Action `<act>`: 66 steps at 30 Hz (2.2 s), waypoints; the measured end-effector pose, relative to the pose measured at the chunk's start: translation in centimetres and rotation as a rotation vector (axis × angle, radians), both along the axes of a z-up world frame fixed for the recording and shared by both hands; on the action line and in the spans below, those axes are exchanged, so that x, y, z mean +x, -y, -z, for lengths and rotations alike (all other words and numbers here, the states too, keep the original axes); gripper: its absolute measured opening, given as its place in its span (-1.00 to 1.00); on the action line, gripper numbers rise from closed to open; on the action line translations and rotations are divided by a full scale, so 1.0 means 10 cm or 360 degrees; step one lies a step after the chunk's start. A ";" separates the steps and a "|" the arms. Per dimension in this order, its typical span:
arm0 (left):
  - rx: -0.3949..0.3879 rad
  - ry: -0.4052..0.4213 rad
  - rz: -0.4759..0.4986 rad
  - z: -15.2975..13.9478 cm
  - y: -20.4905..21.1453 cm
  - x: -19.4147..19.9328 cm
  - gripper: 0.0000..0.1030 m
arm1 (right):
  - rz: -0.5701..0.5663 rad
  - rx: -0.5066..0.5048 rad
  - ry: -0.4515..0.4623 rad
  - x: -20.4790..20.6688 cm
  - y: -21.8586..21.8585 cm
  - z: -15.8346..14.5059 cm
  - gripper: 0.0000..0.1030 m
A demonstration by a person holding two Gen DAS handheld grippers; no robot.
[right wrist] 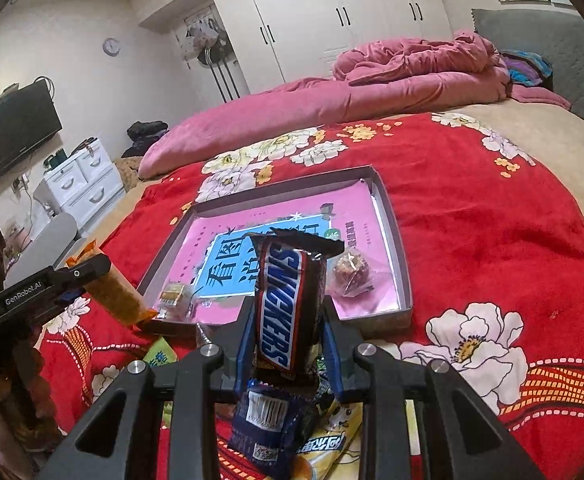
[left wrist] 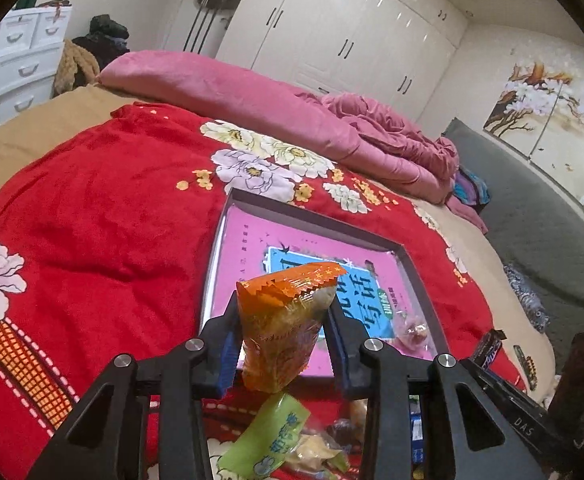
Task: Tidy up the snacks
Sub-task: 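Lift the bread bag with the left tool while the right tool lifts the Snickers bar, then carry the bread bag over the tray with the left tool and open it, then lower the Snickers bar into the tray with the right tool and open it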
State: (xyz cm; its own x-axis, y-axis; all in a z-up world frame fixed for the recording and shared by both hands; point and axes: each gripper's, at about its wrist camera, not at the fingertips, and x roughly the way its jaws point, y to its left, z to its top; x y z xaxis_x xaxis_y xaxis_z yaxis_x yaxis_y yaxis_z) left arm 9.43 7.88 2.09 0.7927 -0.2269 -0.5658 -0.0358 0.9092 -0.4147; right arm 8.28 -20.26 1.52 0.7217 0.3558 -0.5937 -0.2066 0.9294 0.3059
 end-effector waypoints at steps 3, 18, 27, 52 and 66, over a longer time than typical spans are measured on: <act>-0.0010 0.0001 0.0010 0.00 0.04 0.05 -0.25 | 0.0019 0.0006 0.0010 0.02 0.02 0.00 -0.41; 0.0058 -0.0016 0.0107 0.08 0.36 0.26 -0.25 | 0.0090 -0.0016 0.0053 0.23 0.08 -0.01 -0.41; 0.0090 -0.0048 0.0106 0.17 0.41 0.41 -0.25 | 0.0094 -0.0023 0.0047 0.32 0.05 0.01 -0.41; 0.0240 -0.0254 0.0193 0.44 0.59 0.60 -0.25 | -0.0037 -0.0066 -0.0020 0.66 -0.20 0.19 -0.41; 0.0354 -0.0248 0.0261 0.45 0.72 0.56 -0.45 | -0.0052 -0.0092 -0.0175 0.76 -0.25 0.40 -0.40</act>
